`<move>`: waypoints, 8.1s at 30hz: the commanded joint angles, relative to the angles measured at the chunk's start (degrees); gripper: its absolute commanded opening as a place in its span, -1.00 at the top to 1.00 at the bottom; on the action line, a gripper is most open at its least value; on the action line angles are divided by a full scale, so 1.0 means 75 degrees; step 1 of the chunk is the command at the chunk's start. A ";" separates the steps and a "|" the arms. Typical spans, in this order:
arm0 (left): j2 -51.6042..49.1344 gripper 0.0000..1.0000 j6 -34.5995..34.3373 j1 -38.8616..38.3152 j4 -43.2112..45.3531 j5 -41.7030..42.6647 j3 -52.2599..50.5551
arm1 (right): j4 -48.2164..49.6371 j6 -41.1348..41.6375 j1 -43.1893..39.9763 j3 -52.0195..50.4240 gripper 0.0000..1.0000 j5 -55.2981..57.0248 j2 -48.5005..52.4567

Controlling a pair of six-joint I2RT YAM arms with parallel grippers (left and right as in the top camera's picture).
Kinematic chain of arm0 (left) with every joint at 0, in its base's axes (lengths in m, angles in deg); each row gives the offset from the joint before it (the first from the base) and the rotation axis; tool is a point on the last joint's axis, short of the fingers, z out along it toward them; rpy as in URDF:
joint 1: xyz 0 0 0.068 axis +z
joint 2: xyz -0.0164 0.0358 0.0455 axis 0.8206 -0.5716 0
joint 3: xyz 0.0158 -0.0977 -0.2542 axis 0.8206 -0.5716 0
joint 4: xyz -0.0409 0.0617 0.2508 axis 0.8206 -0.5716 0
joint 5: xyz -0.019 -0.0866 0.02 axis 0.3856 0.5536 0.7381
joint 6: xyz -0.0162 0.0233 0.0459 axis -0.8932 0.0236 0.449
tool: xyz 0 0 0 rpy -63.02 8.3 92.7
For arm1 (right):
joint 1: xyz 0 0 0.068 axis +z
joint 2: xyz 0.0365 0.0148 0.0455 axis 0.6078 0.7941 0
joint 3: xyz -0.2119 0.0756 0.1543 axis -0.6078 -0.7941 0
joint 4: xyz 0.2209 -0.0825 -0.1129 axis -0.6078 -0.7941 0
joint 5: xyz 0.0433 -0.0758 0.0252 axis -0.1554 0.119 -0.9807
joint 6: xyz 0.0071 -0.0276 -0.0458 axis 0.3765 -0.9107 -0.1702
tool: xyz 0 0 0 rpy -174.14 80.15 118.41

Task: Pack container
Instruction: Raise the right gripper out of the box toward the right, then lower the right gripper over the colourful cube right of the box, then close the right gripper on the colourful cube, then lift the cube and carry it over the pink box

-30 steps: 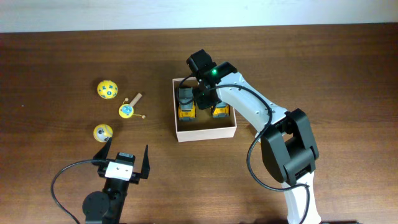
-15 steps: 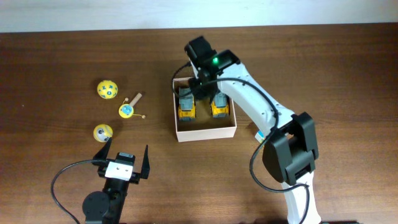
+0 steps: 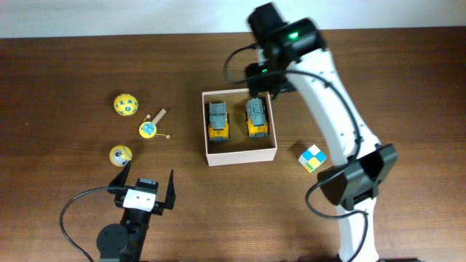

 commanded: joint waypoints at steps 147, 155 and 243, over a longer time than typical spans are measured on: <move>0.0003 -0.98 0.0117 0.0047 -0.0009 -0.0032 -0.0047 | 0.4733 0.1708 -0.2060 -0.9331 -0.26 -0.0493 -0.3383; 0.0003 -0.98 0.0117 0.0047 -0.0009 -0.0032 -0.0047 | 0.5042 0.1644 -0.1786 -0.9830 -0.26 -0.0466 -0.3381; 0.0003 -0.98 0.0117 0.0047 -0.0009 -0.0035 -0.0047 | 0.5788 0.0513 0.1553 -0.6073 0.07 0.0341 -0.2294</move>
